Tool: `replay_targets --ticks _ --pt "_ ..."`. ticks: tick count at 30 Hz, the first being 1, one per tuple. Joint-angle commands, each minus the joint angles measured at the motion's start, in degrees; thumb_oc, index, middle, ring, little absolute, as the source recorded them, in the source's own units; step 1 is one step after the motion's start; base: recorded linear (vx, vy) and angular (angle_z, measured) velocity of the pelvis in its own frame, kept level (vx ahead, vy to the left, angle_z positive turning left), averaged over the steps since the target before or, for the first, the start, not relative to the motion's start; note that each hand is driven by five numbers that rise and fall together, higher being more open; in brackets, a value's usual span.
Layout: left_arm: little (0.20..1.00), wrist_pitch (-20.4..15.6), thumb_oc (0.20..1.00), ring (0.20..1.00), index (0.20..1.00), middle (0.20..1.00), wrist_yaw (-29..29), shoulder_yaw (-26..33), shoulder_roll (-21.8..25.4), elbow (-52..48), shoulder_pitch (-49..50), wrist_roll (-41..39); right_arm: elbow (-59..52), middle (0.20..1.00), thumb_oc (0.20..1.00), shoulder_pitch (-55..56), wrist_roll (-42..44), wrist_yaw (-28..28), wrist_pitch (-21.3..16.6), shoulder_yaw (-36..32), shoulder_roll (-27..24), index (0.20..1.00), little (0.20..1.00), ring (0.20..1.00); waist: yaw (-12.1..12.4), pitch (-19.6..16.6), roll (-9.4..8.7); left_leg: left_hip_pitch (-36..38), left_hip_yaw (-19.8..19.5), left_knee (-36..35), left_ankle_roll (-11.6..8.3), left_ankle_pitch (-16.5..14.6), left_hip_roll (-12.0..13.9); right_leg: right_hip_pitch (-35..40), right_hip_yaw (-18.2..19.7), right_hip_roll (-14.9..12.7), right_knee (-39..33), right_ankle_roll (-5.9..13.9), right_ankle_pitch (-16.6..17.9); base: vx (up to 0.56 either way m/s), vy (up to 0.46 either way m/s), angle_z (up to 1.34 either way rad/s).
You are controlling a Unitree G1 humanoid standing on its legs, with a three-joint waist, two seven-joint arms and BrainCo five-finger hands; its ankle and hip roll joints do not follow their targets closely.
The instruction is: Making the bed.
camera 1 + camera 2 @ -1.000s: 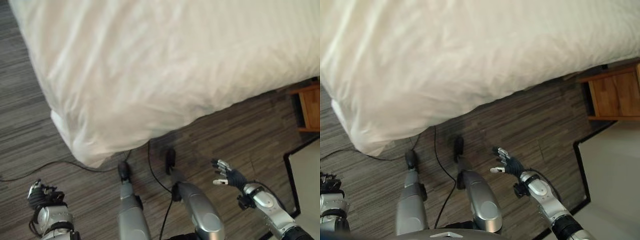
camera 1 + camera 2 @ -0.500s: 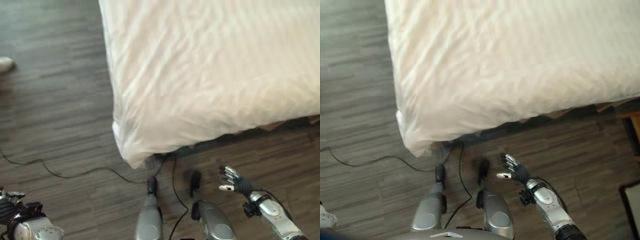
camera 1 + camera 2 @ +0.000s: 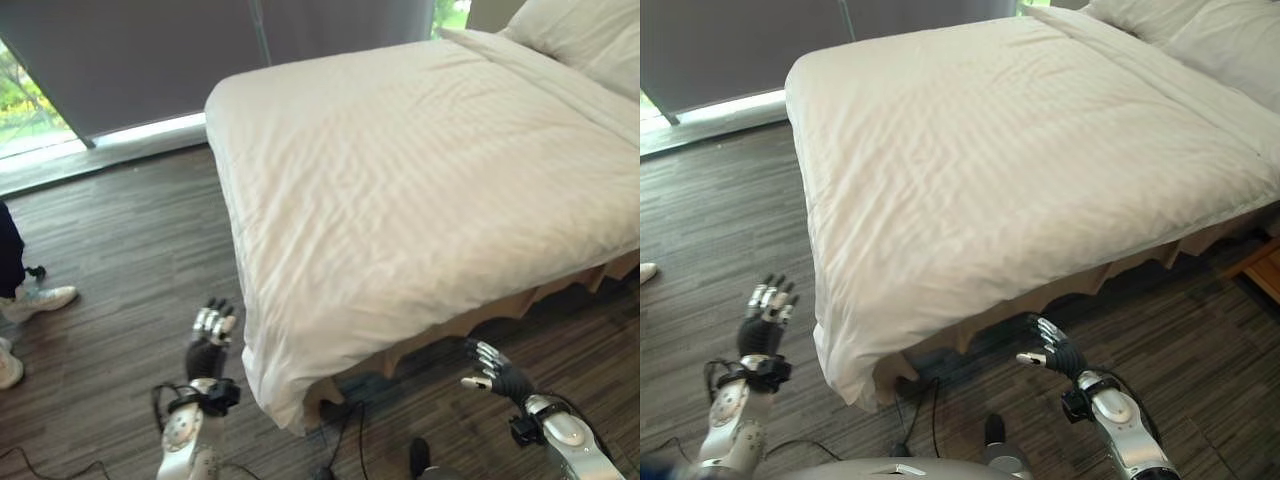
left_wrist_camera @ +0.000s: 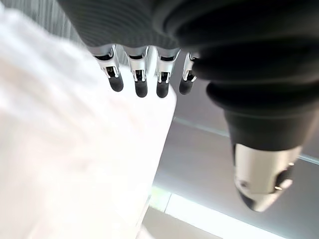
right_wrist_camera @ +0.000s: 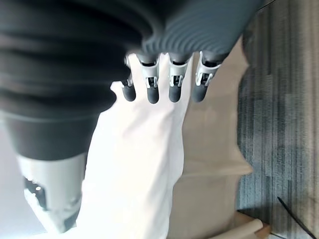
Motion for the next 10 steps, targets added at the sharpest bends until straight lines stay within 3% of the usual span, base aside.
replay_targets --ticks 1,5,10 --pt "1.000 1.0 1.000 1.000 1.000 1.000 -3.4 -2.5 -0.2 -2.0 -0.2 -2.5 -2.0 1.000 1.000 -2.9 2.8 -1.3 -2.0 1.0 2.9 1.000 1.000 1.000 -0.5 -2.0 -3.10 1.2 0.6 0.6 -0.13 2.2 -2.7 2.9 0.5 0.0 3.6 0.13 -4.8 0.01 -0.028 -0.17" --pt "1.000 3.0 1.000 1.000 1.000 1.000 -4.3 -7.7 -2.5 -1.0 0.3 -6.4 -2.1 1.000 1.000 -3.2 8.0 -2.7 -2.4 2.2 5.9 1.000 1.000 1.000 -1.1 -2.6 -3.02 1.8 1.0 0.6 0.03 2.0 -2.7 3.3 1.1 0.1 3.5 0.17 -4.8 0.01 -0.016 -0.08" --pt "1.000 3.0 1.000 1.000 1.000 1.000 -3.0 -11.1 -2.4 -0.8 0.0 -5.6 -1.3 1.000 1.000 -3.3 10.2 -3.5 -2.6 4.8 7.4 1.000 1.000 1.000 -1.2 -2.5 -3.18 2.4 1.2 0.6 0.04 1.9 -2.6 3.7 1.4 0.3 3.4 0.13 -4.8 0.00 0.000 0.00"
